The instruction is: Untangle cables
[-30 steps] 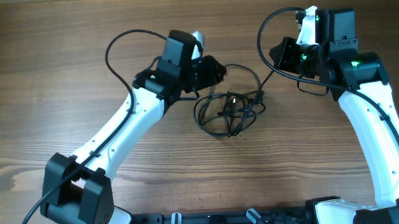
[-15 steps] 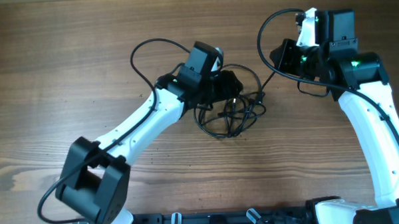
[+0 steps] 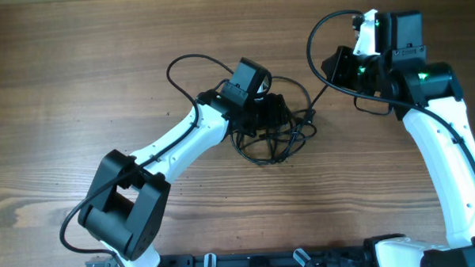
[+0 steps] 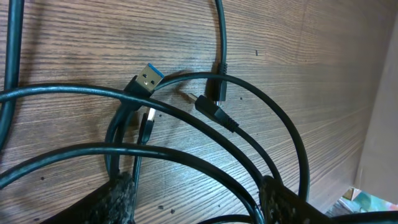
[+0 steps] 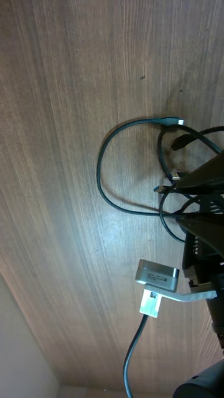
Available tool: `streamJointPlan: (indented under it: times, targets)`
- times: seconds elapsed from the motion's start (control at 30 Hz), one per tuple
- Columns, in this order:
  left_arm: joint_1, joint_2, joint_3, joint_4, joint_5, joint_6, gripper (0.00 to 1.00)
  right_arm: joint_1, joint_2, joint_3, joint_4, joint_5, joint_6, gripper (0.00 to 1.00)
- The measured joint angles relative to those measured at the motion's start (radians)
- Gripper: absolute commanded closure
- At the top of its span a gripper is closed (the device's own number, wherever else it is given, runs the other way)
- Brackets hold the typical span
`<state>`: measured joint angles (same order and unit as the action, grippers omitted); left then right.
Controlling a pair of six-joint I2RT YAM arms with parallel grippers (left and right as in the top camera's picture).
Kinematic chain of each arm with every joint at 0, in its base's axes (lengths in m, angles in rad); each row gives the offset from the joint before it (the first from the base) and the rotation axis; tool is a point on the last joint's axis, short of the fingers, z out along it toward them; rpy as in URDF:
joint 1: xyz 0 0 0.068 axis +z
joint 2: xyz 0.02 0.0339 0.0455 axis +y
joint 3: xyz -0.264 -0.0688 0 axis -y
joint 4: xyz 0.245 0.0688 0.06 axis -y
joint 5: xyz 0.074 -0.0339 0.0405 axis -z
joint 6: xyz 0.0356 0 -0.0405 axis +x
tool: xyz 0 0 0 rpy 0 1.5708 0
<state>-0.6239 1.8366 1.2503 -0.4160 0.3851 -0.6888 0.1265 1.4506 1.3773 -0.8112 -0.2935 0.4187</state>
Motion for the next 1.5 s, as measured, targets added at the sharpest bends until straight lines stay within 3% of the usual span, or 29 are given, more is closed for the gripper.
streamJointPlan:
  times: [0.17, 0.47, 0.63, 0.93, 1.2, 1.3, 1.4, 1.5]
  targets:
    - [0.0, 0.0, 0.0, 0.001, 0.001, 0.046, 0.31, -0.016, 0.0, 0.0, 0.011, 0.0, 0.009, 0.96]
    - [-0.003, 0.0, 0.0, 0.022, 0.028, 0.278, 0.26, -0.084, 0.0, 0.0, 0.026, -0.001, 0.022, 0.96]
    - [-0.003, 0.014, 0.0, 0.08, 0.032, 0.31, 0.25, -0.084, 0.0, 0.0, 0.032, 0.0, 0.034, 0.96]
    - [-0.003, 0.098, 0.0, 0.223, 0.032, 0.247, 0.28, -0.084, 0.0, 0.0, 0.033, -0.001, 0.038, 0.96]
    - [-0.004, 0.119, 0.0, 0.237, 0.034, 0.048, 0.49, -0.084, 0.0, 0.0, 0.033, 0.0, 0.038, 0.96]
    - [-0.004, 0.119, 0.0, 0.229, 0.035, 0.002, 0.51, -0.084, 0.0, 0.0, 0.033, 0.0, 0.038, 0.96]
    - [-0.003, 0.119, 0.0, 0.229, 0.032, 0.003, 0.38, -0.084, 0.0, 0.0, 0.033, 0.0, 0.038, 0.96]
    - [0.017, 0.119, 0.0, 0.219, 0.032, 0.103, 0.3, -0.084, 0.0, 0.0, 0.033, 0.0, 0.037, 0.96]
